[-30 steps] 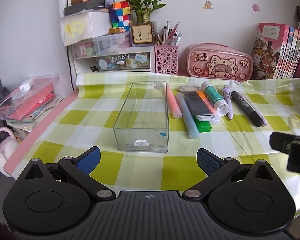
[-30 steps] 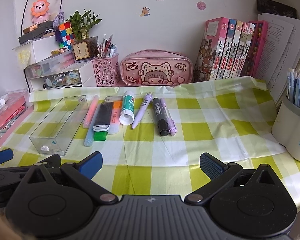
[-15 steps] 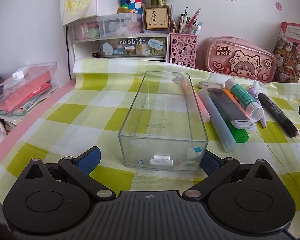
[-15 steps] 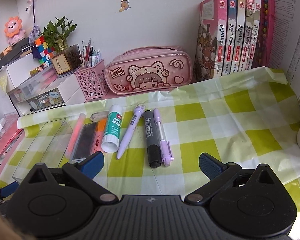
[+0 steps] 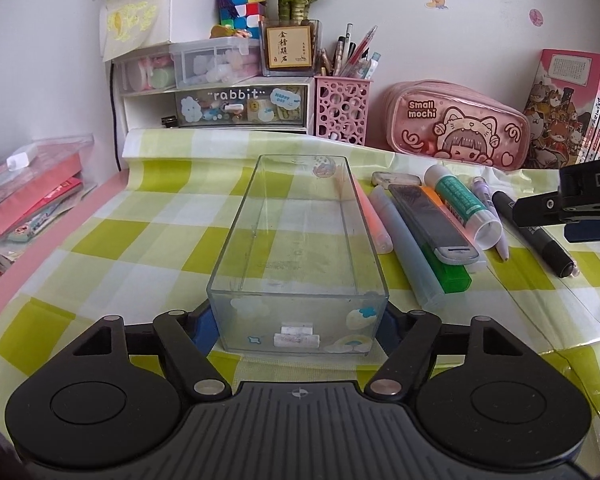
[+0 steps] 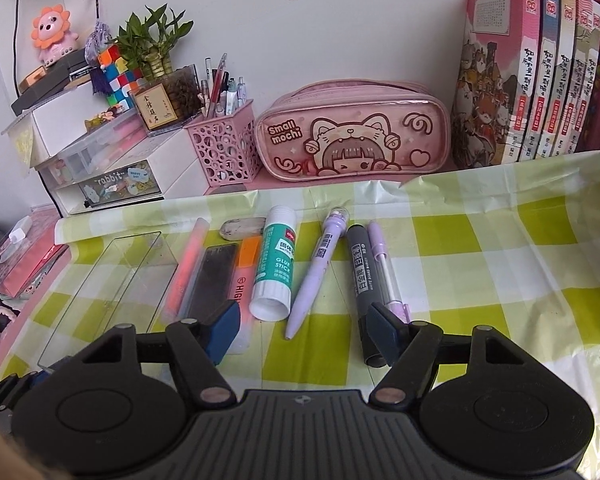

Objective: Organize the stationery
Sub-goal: 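Move the right tool down onto the white-green glue stick and close it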

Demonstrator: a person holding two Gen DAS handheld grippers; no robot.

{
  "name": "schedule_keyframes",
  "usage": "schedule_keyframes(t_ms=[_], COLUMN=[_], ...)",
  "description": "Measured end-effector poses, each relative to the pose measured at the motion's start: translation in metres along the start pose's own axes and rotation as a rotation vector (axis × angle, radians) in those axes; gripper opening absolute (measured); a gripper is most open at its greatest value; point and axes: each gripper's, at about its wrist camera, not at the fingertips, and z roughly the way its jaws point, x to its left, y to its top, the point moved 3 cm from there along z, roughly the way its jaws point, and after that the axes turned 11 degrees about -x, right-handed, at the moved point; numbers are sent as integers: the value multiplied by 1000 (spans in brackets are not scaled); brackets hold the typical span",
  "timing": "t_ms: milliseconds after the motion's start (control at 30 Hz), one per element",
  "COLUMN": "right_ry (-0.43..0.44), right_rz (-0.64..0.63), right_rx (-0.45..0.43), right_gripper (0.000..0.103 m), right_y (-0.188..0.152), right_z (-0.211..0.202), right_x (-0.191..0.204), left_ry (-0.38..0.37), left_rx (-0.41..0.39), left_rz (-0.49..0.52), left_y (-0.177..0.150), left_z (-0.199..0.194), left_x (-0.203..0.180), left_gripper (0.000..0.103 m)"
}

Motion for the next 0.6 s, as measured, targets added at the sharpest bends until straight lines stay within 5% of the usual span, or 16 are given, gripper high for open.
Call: schedule_keyframes(t_ms=[433, 600], right_ry=[56, 53], right_rz=[-82, -118], right_rx=[33, 115], right_gripper=[47, 43], right_y=[31, 33], right_z=[55, 86], right_x=[31, 36], left_ry=[-3, -1], left_rx=[-17, -8], left_rz=[5, -5], left_y=[-4, -2], left_z=[-6, -3], left_x=[-6, -6], left_gripper=[72, 72])
